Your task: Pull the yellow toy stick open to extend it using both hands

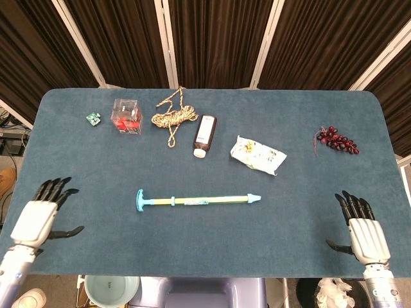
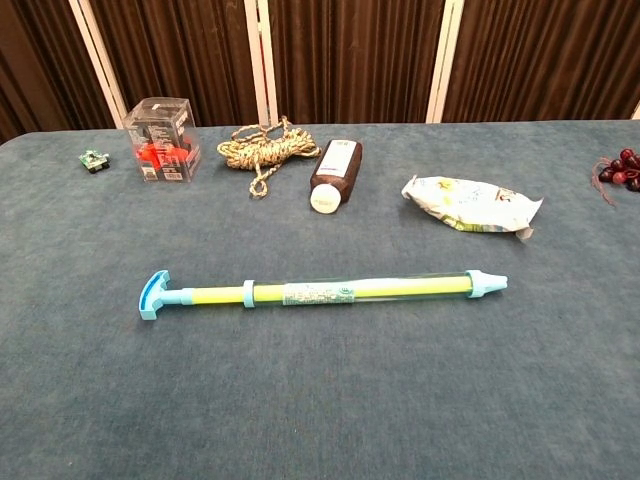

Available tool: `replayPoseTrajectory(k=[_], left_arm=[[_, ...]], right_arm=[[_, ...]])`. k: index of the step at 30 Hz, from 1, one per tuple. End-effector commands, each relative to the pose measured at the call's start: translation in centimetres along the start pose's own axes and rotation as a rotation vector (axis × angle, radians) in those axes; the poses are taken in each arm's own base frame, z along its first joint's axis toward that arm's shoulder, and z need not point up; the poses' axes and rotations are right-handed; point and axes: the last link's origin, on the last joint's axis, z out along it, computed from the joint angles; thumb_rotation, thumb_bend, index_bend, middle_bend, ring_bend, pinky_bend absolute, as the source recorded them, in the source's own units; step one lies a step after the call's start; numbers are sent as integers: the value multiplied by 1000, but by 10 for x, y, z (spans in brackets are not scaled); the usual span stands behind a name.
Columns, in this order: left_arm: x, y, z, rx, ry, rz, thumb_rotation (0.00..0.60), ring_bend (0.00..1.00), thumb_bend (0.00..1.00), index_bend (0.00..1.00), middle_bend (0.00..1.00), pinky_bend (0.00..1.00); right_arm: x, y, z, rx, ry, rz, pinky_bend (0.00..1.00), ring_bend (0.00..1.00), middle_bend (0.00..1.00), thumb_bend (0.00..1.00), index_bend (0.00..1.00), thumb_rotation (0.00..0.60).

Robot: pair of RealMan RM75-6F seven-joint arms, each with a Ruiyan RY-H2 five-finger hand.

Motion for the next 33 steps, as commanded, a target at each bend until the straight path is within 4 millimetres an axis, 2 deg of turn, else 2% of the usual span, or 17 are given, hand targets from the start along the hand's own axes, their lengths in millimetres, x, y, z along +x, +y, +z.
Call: replayPoseTrajectory(k=[1, 8, 15, 21, 33], left_arm=[[-2, 23, 28, -27, -18, -5, 600, 0, 117, 365, 88, 69], [-22, 59, 73, -33, -88, 9, 600, 0, 133, 391, 97, 72], [-49, 93, 103, -49, -148, 52, 600, 0, 134, 434, 98, 72], [-67, 119, 118, -80, -165, 114, 600, 0, 133, 448, 100, 72], [-88, 141, 136, -95, -141, 189, 600, 0, 135, 490, 115, 72]], right_arm=[[1, 0, 0, 0, 2, 2, 0, 0, 0, 75, 0, 600], [1, 0, -1, 0, 2, 7, 0, 0, 0, 88, 0, 600], [3, 1, -1, -2, 6, 13, 0, 0, 0, 92, 0, 600], [4, 2, -1, -6, 6, 17, 0, 0, 0, 92, 0, 600], [4, 1, -1, -3, 4, 22, 0, 0, 0, 94, 0, 600]])
